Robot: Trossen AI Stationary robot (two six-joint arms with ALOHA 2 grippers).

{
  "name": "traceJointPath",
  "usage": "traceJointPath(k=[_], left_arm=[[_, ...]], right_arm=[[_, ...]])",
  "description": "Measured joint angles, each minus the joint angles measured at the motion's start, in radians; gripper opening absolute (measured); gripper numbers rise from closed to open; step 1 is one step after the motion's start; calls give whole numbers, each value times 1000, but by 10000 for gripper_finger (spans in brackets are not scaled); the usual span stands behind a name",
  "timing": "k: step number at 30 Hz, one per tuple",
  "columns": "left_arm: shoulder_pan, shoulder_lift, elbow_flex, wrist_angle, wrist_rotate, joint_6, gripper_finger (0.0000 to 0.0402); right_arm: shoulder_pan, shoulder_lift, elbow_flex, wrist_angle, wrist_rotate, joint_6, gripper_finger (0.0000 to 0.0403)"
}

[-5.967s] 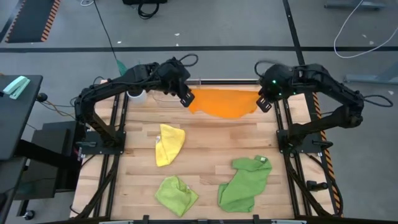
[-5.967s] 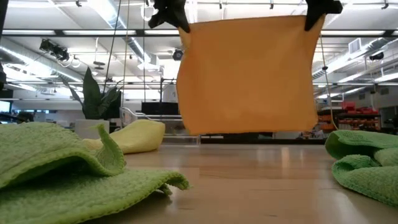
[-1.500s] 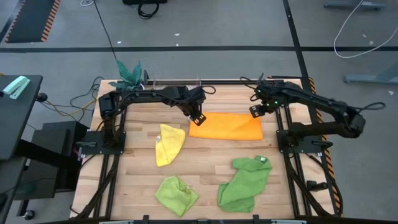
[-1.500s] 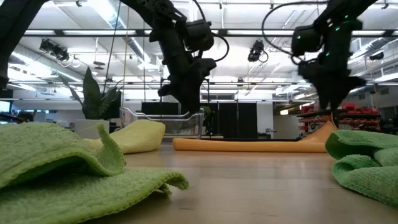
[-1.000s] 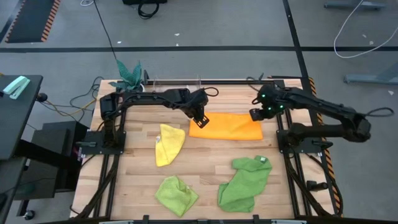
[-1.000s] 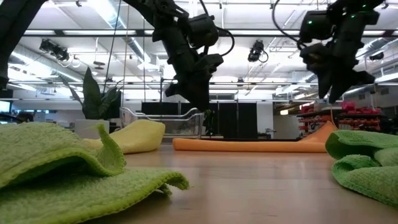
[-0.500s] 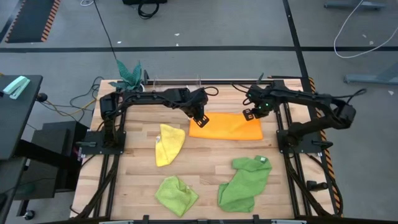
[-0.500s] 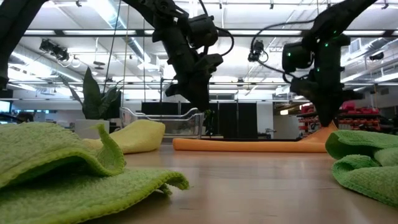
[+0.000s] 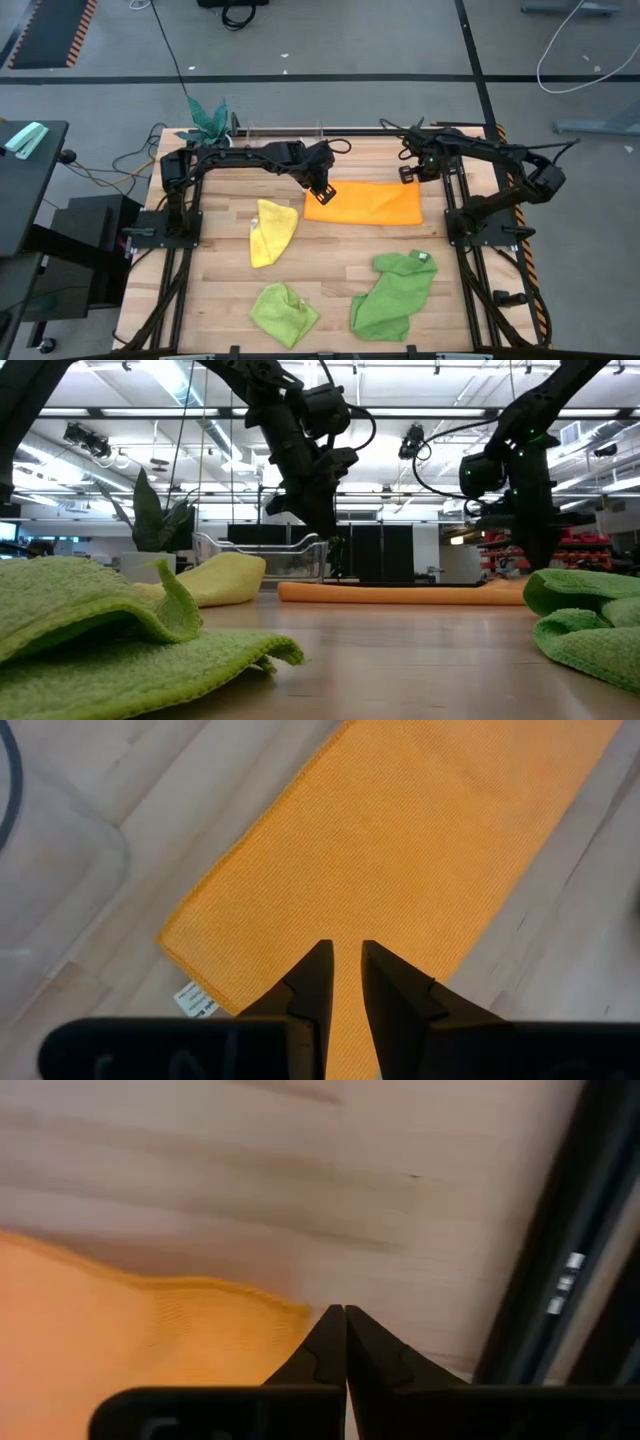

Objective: Fold microfiber towels
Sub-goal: Fold the orange towel

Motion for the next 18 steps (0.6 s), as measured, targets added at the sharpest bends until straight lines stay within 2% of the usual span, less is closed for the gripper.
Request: traceJointPath(k=[6, 11, 18], left_arm=[[0, 0, 0, -27, 0, 30, 68], [7, 0, 0, -73, 2, 45, 63], [47, 0, 0, -97, 15, 36, 61]], right_arm=[[-5, -109, 0, -64, -47, 0, 21], [91, -300, 0, -179, -119, 48, 19], [139, -542, 0, -159, -325, 178, 24]])
